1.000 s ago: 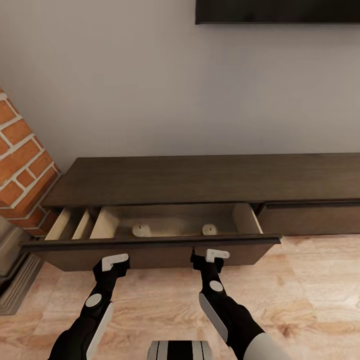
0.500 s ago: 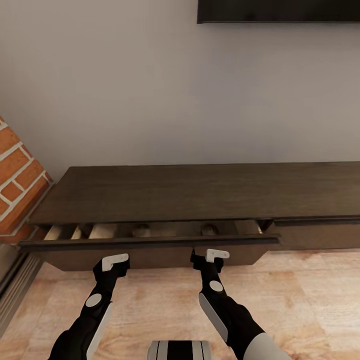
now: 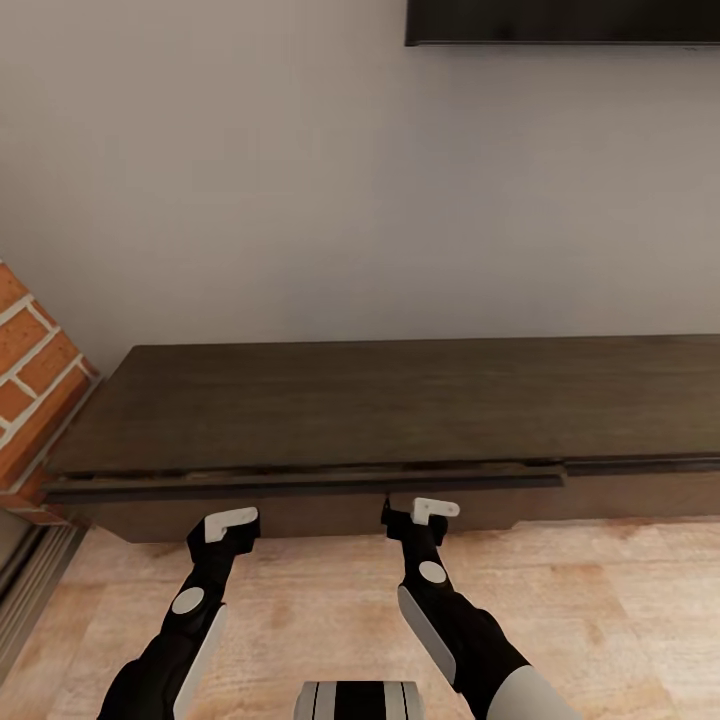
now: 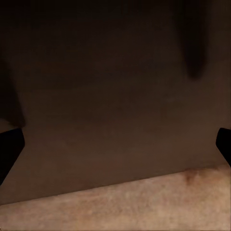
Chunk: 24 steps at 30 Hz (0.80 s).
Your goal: Place each of the two pumpkins and all three candles from the living room inside a cabinet in the living room (use any cabinet), then make sure every cabinet is closed, and position the cauldron so it is next to a table in the living room.
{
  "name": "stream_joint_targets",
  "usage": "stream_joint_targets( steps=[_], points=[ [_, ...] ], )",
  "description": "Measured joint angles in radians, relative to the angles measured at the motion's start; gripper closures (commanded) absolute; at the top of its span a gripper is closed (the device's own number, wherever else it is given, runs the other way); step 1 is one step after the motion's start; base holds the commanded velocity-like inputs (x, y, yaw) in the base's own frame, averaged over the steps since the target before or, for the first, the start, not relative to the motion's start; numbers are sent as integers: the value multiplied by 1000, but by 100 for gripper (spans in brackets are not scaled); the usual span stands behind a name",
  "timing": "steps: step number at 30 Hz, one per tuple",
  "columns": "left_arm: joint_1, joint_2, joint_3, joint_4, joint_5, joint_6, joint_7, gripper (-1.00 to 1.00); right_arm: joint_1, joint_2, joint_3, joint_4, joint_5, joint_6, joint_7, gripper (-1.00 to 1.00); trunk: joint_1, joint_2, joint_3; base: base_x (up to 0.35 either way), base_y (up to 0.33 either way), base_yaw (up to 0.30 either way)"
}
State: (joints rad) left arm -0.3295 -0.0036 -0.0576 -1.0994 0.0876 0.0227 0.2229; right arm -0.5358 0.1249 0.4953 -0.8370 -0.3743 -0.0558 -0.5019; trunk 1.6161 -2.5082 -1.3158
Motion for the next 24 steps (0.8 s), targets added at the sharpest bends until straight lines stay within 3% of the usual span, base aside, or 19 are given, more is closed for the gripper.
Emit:
stream_joint_targets(
  steps=[17,24],
  points=[
    [0,0,-3,-1,0,-1,1,-100,0,0,0,0,2,0,1,-100,0,0,0,54,26,0],
    [0,0,-3,-1,0,1,0,-100,0,0,0,0,3,2,3,-100,1,0,0,-143,0,0]
  ],
)
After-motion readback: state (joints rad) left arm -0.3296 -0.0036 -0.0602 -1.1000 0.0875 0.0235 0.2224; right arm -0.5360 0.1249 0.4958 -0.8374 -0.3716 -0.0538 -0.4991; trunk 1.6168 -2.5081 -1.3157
